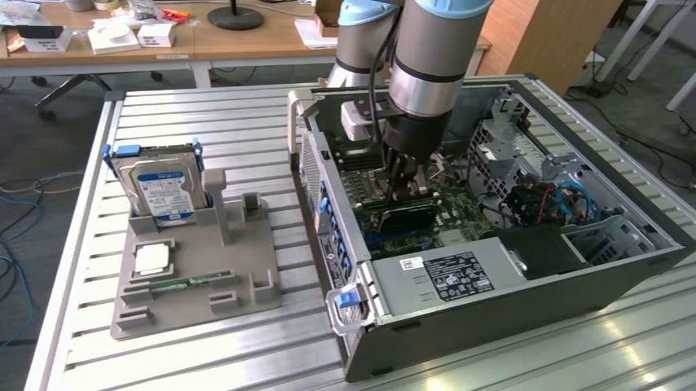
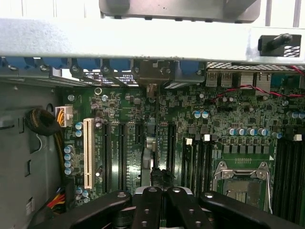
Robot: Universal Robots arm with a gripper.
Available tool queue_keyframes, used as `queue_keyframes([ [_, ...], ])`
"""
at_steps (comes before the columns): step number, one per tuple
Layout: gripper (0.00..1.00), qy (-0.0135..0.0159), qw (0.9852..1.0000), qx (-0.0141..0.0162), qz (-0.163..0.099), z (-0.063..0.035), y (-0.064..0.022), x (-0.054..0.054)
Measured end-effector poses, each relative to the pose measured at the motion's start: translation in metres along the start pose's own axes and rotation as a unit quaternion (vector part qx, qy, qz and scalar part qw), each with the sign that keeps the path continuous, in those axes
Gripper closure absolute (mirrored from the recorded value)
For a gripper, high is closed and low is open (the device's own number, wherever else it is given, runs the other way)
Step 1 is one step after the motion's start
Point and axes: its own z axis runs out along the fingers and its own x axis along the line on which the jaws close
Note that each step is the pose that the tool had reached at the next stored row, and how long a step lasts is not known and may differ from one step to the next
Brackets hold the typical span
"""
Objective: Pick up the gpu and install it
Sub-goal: 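Press down on the gpu until it lock into place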
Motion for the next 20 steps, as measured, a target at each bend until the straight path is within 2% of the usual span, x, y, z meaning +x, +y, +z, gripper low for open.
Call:
queue_keyframes([
  [20,0.9,0.0,1.0,0.0,0.0,0.0053,0.0003,0.0002],
])
